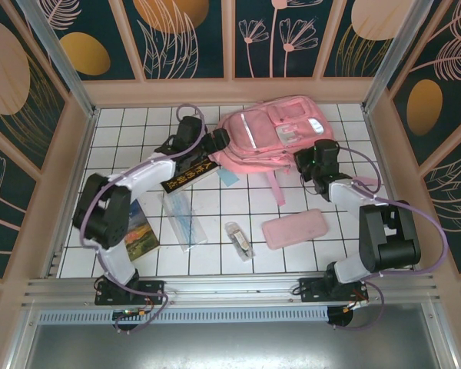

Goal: Pack the student bag

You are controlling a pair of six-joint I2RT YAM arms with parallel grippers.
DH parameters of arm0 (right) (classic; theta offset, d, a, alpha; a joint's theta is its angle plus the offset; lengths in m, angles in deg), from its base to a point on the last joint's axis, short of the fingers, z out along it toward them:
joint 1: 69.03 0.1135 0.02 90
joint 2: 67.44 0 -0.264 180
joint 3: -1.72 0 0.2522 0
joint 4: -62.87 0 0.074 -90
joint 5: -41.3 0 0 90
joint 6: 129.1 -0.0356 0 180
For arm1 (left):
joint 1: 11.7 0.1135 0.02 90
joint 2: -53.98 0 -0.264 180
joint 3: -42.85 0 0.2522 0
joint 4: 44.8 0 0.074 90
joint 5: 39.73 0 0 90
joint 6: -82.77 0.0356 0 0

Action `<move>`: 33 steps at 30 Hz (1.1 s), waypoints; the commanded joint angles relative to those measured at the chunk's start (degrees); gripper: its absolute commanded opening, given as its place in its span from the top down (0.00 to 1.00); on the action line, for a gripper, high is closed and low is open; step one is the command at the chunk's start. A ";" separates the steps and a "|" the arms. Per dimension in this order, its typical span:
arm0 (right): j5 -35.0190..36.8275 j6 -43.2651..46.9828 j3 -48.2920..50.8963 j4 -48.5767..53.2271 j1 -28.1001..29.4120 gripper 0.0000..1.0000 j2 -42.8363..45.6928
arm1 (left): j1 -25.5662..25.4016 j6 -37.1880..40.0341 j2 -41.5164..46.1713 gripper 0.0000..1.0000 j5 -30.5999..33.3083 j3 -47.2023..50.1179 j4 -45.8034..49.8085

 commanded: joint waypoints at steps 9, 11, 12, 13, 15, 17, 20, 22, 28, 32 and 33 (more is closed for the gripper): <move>-1.36 -5.19 -11.91 -2.02 4.07 1.00 -5.43 | -11.02 4.23 1.22 0.32 -17.68 4.94 -15.83; -2.34 -5.02 -12.55 -1.33 4.14 1.00 -5.07 | -11.81 2.00 -2.94 0.37 -21.16 4.27 -21.49; -2.48 -4.85 -12.74 -1.00 4.15 1.00 -4.84 | -12.07 1.34 -4.08 0.38 -22.01 3.85 -23.32; -2.53 -4.62 -12.88 -0.56 4.25 1.00 -4.39 | -12.35 0.84 -5.19 0.39 -22.69 3.39 -25.27; -2.40 -4.40 -13.12 0.48 4.31 1.00 -3.81 | -13.09 0.50 -7.08 0.42 -24.07 2.26 -28.41; -2.80 -4.22 -13.51 1.81 4.27 1.00 -3.42 | -13.94 0.99 -9.26 0.42 -24.68 -0.23 -28.47; -4.01 -4.34 -13.97 2.27 4.24 1.00 -3.12 | -14.69 1.16 -12.36 0.43 -25.17 -3.13 -29.07; -4.69 -4.62 -14.22 2.42 4.38 1.00 -3.08 | -14.77 0.47 -14.32 0.44 -25.27 -4.45 -30.38; -7.29 -4.95 -15.16 3.22 4.25 1.00 -2.83 | -14.75 3.21 -19.67 0.45 -22.51 -10.03 -27.27; -7.97 -3.96 -15.60 4.48 3.74 1.00 -2.06 | -14.77 6.56 -20.28 0.45 -18.72 -11.29 -22.05; -8.23 -3.83 -15.53 4.43 3.53 1.00 -1.84 | -14.77 6.94 -19.95 0.46 -18.13 -10.73 -21.80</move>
